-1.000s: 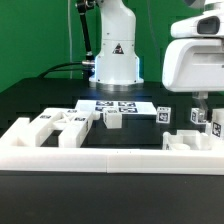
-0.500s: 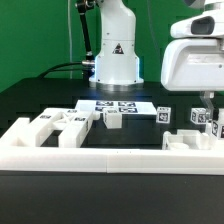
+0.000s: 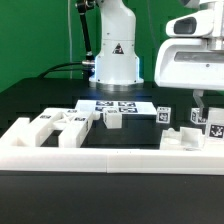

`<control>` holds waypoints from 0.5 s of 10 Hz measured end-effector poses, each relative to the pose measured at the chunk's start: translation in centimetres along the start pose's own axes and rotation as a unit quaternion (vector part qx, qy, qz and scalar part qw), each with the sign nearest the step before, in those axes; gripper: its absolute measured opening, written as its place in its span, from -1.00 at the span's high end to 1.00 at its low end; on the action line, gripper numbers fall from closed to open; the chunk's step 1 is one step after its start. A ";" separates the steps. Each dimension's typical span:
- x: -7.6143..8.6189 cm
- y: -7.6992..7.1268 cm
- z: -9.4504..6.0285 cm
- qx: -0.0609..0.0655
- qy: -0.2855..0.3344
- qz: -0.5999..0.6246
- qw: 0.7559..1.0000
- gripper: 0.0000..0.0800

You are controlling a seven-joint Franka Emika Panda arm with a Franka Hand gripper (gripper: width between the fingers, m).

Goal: Assemble chair

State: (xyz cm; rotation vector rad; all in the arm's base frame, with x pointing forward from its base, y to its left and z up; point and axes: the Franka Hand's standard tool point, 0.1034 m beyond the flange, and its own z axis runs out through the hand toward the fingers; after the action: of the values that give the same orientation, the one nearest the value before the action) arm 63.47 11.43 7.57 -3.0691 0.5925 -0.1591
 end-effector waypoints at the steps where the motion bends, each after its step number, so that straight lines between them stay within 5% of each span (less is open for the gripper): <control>1: 0.1 0.3 0.0 -0.003 0.000 0.020 1.000 0.27; 3: 0.2 0.9 0.1 -0.010 0.000 0.046 0.999 0.27; 5: -0.1 0.5 -0.3 -0.007 0.000 0.032 0.999 -0.49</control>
Offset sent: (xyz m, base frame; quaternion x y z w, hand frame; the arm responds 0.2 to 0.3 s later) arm 0.0000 0.0000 0.0000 0.0000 0.0000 0.0000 1.0000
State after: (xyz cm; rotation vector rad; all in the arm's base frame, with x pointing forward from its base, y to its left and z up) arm 63.16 11.01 7.87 -3.0588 0.6951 -0.1544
